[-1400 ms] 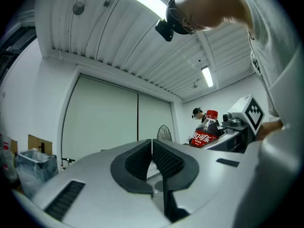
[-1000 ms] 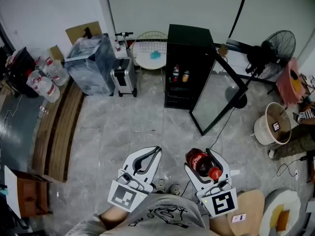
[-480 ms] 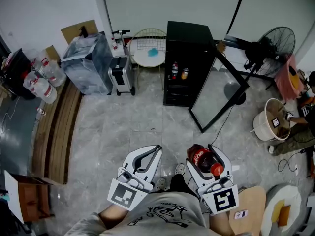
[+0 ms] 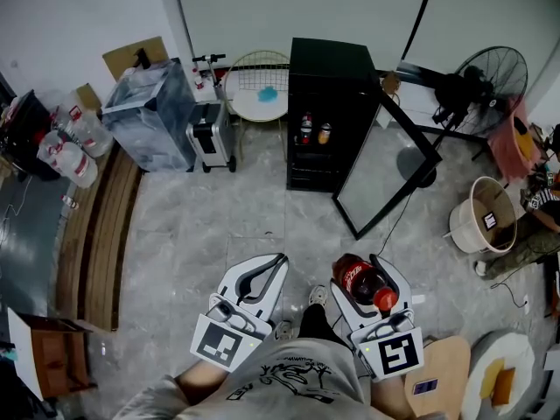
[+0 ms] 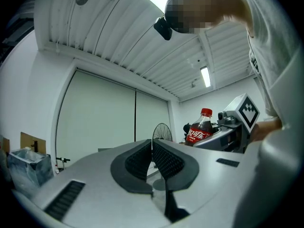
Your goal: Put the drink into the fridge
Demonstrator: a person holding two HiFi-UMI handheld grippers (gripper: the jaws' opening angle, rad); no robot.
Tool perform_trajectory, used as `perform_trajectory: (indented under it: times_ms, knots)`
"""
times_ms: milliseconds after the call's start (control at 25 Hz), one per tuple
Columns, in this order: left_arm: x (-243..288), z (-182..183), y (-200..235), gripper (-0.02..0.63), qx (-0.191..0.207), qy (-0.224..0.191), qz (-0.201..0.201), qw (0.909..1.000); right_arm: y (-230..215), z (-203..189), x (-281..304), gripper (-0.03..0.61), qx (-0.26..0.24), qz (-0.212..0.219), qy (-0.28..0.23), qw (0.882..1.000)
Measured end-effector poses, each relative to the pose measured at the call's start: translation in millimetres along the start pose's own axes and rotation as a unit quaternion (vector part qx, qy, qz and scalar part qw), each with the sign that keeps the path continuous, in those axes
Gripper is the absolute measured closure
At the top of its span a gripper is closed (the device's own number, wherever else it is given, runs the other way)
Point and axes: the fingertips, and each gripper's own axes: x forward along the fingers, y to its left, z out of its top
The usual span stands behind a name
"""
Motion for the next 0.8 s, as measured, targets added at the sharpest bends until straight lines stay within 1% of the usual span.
perform_trajectory:
  times_ms: [360, 800]
  knots:
    - [61.8, -3.3, 12.5, 0.589, 0.003, 0.005, 0.006, 1.0, -56.9, -2.2, 28.8, 0.267, 0.002, 0.005, 0.0, 1.0]
    - [150.6, -5.2, 23.8, 0.589, -0.001, 0.009, 0.023, 0.9997, -141.9, -5.3, 59.9, 0.267, 0.005, 0.017, -0.005, 1.0]
